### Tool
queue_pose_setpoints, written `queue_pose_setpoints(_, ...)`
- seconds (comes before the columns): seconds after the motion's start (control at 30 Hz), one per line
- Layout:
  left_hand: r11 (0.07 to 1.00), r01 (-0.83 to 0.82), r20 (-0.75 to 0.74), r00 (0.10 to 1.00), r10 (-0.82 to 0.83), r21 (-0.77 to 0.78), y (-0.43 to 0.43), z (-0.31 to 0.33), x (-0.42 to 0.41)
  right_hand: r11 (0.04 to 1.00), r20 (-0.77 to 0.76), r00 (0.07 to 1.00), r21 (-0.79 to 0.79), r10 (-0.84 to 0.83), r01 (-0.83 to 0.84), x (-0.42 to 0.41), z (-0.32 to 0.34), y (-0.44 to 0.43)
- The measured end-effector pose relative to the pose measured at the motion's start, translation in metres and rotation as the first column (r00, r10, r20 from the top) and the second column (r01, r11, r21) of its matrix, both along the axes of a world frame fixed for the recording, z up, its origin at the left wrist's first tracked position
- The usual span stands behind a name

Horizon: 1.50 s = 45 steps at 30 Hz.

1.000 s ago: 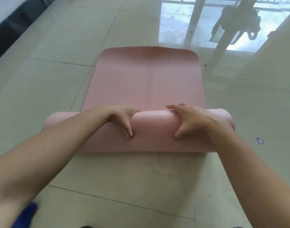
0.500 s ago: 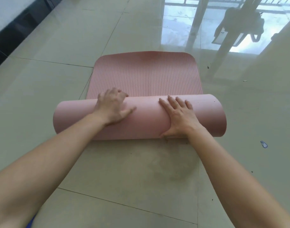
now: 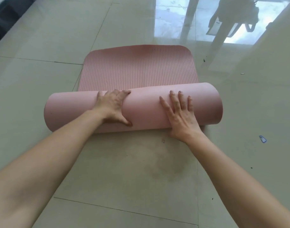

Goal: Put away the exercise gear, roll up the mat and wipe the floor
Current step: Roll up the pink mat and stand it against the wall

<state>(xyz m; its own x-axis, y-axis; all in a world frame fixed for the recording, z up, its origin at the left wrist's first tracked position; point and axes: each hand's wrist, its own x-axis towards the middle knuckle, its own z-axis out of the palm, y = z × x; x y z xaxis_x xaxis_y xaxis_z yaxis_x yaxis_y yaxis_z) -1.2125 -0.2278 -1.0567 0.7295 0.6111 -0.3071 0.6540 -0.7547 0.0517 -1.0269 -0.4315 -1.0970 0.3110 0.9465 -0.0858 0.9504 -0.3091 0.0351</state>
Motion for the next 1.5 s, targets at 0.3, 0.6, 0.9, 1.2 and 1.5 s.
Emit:
queue_pose_setpoints(0.3,0.788,-0.094,-0.104,0.994,0.038,-0.609,0.003,0.054,-0.009,0.953,-0.436,0.899,-0.284,-0.030,-0.106,0.037,0.088,0.012)
queue_pose_setpoints(0.6,0.984,0.029,0.208,0.976,-0.066,0.178,-0.092,0.005,0.008,0.928,-0.425,0.846,0.036,-0.322,0.371,0.072,0.055,0.004)
queue_pose_setpoints(0.9,0.991,-0.102,0.179,0.980,0.085,0.090,-0.017,-0.018,0.066,0.899,-0.162,0.983,0.413,-0.082,0.143,0.009,-0.008,-0.005)
queue_pose_setpoints(1.2,0.934,-0.083,0.432,0.898,-0.082,0.348,-0.016,-0.020,0.065,0.977,-0.211,0.965,0.106,-0.158,0.183,0.064,0.012,0.065)
queue_pose_setpoints(1.5,0.973,-0.002,0.065,0.998,-0.013,0.231,0.028,-0.024,0.090,0.583,-0.568,0.662,0.352,-0.489,0.732,0.045,-0.031,0.035)
